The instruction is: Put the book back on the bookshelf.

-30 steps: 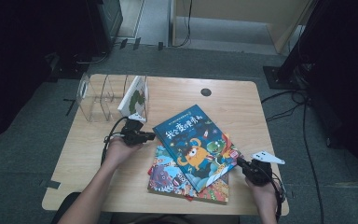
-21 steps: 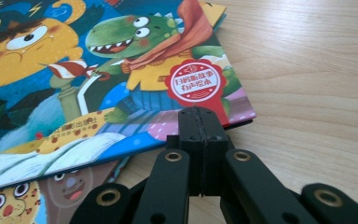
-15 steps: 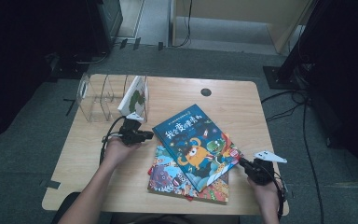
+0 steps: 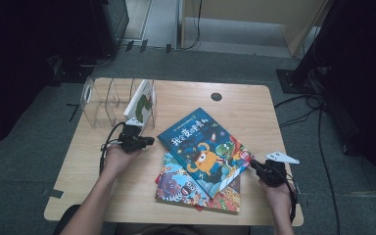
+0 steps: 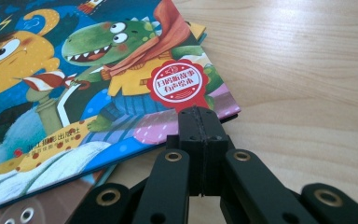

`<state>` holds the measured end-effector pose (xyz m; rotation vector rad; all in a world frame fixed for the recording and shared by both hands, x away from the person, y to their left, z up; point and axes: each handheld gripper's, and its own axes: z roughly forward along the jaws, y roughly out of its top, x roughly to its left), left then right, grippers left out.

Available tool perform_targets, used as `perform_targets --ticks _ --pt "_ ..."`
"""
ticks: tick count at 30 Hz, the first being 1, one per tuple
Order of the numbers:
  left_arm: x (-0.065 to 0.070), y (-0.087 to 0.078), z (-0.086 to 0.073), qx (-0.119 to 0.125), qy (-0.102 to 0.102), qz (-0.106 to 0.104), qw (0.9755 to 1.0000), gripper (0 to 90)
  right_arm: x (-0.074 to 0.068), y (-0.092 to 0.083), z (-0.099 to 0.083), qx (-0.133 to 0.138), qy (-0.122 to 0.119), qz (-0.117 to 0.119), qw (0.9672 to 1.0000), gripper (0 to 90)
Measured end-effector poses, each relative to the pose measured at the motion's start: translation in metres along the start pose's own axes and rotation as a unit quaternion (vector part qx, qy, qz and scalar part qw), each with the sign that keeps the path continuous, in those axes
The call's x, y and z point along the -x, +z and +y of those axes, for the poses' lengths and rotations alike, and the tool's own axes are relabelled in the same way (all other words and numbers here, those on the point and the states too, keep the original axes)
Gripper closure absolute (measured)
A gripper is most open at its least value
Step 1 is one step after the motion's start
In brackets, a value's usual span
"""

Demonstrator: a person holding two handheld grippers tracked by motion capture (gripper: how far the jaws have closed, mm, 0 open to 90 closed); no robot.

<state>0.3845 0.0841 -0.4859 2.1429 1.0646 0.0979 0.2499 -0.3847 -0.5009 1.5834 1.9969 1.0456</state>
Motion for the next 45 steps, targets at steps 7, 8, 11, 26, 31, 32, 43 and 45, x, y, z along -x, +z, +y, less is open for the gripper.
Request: perform_targets --ticks 7,8,11,26,31,32,43,45 --pt "-0.005 -0.005 -0.005 0.004 -0.004 0.008 0.9999 86.2 0.002 0.008 0.008 0.001 -0.007 0.001 1.0 90.0" --pt "-0.006 -0.006 -0.006 0.004 -0.005 0.01 0.9999 86.1 0.003 0.009 0.008 0.001 -0.006 0.002 1.0 90.0" --pt "-0.008 -0.007 -0.008 0.004 -0.009 0.012 0.9999 86.2 0.004 0.013 0.011 0.003 -0.006 0.003 1.0 90.0" --pt "-0.006 -0.015 -0.006 0.007 -0.01 0.026 0.9996 86.1 0.01 0.03 0.025 0.008 -0.009 0.014 0.9998 90.0" --pt "-0.011 -0.011 -0.006 0.012 -0.018 0.033 0.9992 86.3 0.008 0.035 0.032 0.0 -0.016 0.003 0.9999 90.0" --pt "-0.011 -0.01 -0.006 0.014 -0.018 0.032 0.9992 86.3 0.008 0.036 0.033 -0.001 -0.013 0.005 0.9999 90.0" --pt "-0.009 0.002 -0.007 0.001 -0.014 0.027 0.9996 90.0 0.007 0.041 0.035 0.006 -0.007 0.012 0.9999 90.0" --pt "-0.008 0.001 -0.008 -0.008 -0.016 0.016 0.9997 89.3 0.007 0.041 0.034 0.003 -0.009 0.013 0.9999 90.0"
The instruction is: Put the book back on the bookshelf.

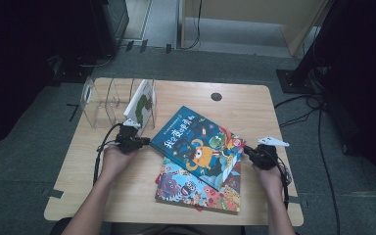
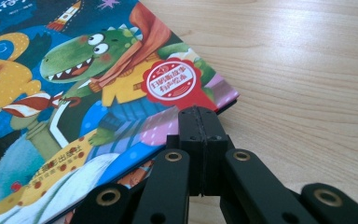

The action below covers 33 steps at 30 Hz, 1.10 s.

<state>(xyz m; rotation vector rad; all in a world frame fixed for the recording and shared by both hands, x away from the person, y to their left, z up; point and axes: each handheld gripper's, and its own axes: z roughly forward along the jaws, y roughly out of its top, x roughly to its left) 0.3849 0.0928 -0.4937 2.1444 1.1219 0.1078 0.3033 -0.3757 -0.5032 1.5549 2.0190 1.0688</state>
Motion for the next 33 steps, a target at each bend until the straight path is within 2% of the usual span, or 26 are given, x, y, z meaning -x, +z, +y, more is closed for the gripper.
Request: perform_targets --ticks 2,6,11,15,21,26,33 --pt "0.003 -0.002 -0.001 -0.001 0.004 -0.003 1.0 90.0 0.0 0.0 0.0 -0.003 0.0 0.002 1.0 90.0" --pt "0.006 -0.005 -0.004 0.003 -0.002 -0.016 0.9999 90.0 -0.003 0.0 -0.001 -0.011 -0.001 0.006 0.9999 90.0" --pt "0.014 -0.006 -0.009 -0.005 0.003 -0.023 0.9997 90.0 -0.008 -0.001 -0.001 -0.016 -0.012 0.007 0.9998 90.0" --pt "0.021 -0.004 -0.012 -0.012 0.007 -0.025 0.9996 90.0 -0.009 -0.002 -0.002 -0.02 -0.011 0.01 0.9997 90.0" --pt "0.023 -0.001 -0.011 -0.009 0.0 -0.023 0.9997 90.0 -0.01 -0.001 -0.002 -0.02 -0.007 0.012 0.9997 90.0" --pt "0.025 -0.003 -0.014 -0.016 -0.002 -0.038 0.9992 90.0 -0.009 -0.002 -0.003 -0.02 -0.004 0.017 0.9997 90.0" --pt "0.032 -0.008 -0.021 -0.025 -0.001 -0.045 0.9987 90.0 -0.011 -0.003 -0.004 -0.023 -0.006 0.019 0.9995 90.0"
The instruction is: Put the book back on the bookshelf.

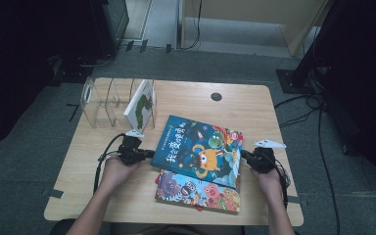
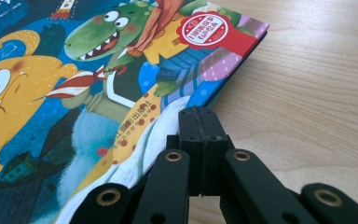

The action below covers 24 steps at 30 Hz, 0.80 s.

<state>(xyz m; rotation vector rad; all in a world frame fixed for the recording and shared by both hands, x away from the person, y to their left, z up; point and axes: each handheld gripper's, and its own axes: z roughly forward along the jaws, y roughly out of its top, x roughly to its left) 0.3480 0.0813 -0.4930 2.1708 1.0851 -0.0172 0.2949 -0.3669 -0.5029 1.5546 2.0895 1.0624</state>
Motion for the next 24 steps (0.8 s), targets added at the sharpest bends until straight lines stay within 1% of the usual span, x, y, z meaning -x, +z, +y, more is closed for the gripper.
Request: perform_targets --ticks 3,6,9,12,15,18,24 --pt "-0.001 0.001 0.001 0.004 0.0 0.003 1.0 89.5 -0.001 0.0 0.0 0.0 -0.001 0.0 1.0 90.0" --pt "-0.002 0.005 0.004 0.007 0.004 0.01 0.9999 89.0 -0.001 0.0 0.0 -0.001 -0.002 0.0 1.0 90.0" --pt "-0.004 0.008 0.006 0.004 0.0 0.01 0.9999 89.7 -0.001 0.0 0.0 -0.001 -0.003 -0.001 1.0 90.0" --pt "-0.001 0.006 0.005 0.0 0.003 0.012 0.9999 90.0 -0.001 0.0 0.0 0.0 -0.001 0.001 1.0 90.0" --pt "0.001 0.004 0.002 -0.006 0.002 0.006 1.0 90.0 -0.002 0.0 0.001 -0.001 -0.006 0.002 1.0 90.0" --pt "0.004 0.003 0.0 -0.009 0.005 0.006 0.9999 90.0 -0.002 0.0 0.001 -0.002 -0.007 0.003 1.0 90.0" --pt "0.011 -0.001 -0.009 -0.013 -0.002 -0.005 0.9999 90.0 -0.003 0.0 0.002 -0.004 -0.01 0.002 0.9999 90.0"
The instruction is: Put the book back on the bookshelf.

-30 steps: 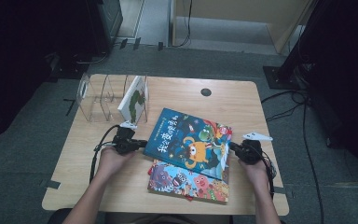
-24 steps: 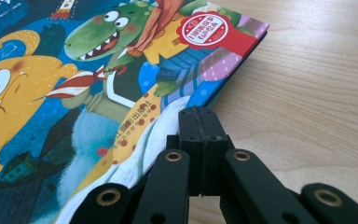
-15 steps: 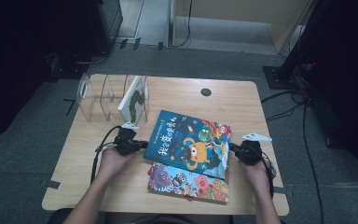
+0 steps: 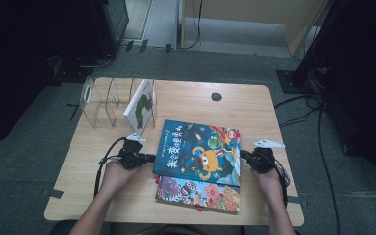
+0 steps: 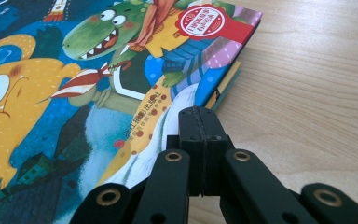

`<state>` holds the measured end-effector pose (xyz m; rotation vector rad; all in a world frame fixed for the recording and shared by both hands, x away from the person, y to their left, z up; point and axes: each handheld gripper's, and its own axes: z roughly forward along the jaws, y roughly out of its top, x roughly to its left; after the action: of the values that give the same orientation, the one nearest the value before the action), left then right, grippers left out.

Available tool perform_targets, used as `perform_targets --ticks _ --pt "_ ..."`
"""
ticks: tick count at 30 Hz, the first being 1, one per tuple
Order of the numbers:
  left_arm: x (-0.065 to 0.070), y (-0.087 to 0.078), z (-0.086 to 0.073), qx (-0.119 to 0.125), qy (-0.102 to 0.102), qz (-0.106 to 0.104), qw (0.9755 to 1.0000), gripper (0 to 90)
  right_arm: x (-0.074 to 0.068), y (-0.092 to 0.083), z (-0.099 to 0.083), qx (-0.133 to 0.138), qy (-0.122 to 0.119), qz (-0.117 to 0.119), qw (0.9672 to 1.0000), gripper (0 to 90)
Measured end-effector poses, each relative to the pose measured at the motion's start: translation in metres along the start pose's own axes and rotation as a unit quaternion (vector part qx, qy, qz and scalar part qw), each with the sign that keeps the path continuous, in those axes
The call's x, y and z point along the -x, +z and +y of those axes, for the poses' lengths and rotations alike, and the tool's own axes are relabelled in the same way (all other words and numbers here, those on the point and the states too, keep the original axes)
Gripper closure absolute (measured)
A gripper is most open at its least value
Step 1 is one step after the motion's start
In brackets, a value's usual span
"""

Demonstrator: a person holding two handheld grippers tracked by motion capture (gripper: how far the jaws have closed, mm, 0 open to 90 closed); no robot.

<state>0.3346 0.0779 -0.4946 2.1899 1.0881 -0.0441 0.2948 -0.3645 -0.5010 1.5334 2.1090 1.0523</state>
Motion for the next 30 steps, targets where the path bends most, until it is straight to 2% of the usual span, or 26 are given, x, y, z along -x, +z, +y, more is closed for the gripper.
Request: perform_targets --ticks 8,12,14,16,17,20,24,30 --pt "0.009 -0.003 -0.01 -0.002 0.004 -0.003 1.0 87.9 0.001 0.001 0.002 -0.001 -0.005 -0.001 1.0 90.0" --pt "0.007 -0.005 -0.009 0.005 0.0 0.0 1.0 85.5 0.004 0.001 0.002 -0.003 -0.002 0.01 0.9999 90.0" --pt "0.005 -0.007 -0.008 0.009 0.003 0.007 0.9999 83.6 0.004 0.0 0.003 -0.004 -0.005 0.008 0.9999 90.0" --pt "0.002 -0.01 -0.006 0.014 -0.002 0.004 0.9999 78.3 0.005 -0.003 0.006 -0.005 -0.009 0.001 0.9999 90.0" --pt "0.001 -0.011 -0.005 0.015 0.001 0.002 0.9999 77.0 0.005 -0.004 0.007 0.0 -0.007 0.005 1.0 90.0" --pt "-0.001 -0.012 -0.003 0.014 -0.003 0.003 0.9999 63.5 0.004 -0.005 0.007 0.003 -0.012 0.009 0.9999 90.0" --pt "-0.001 -0.013 0.0 0.02 0.008 0.003 0.9998 46.7 0.001 -0.002 0.007 -0.005 -0.019 0.009 0.9998 90.0" --pt "-0.004 -0.01 0.002 0.022 0.0 -0.003 0.9998 38.6 0.001 0.0 0.007 -0.009 -0.021 0.006 0.9997 90.0"
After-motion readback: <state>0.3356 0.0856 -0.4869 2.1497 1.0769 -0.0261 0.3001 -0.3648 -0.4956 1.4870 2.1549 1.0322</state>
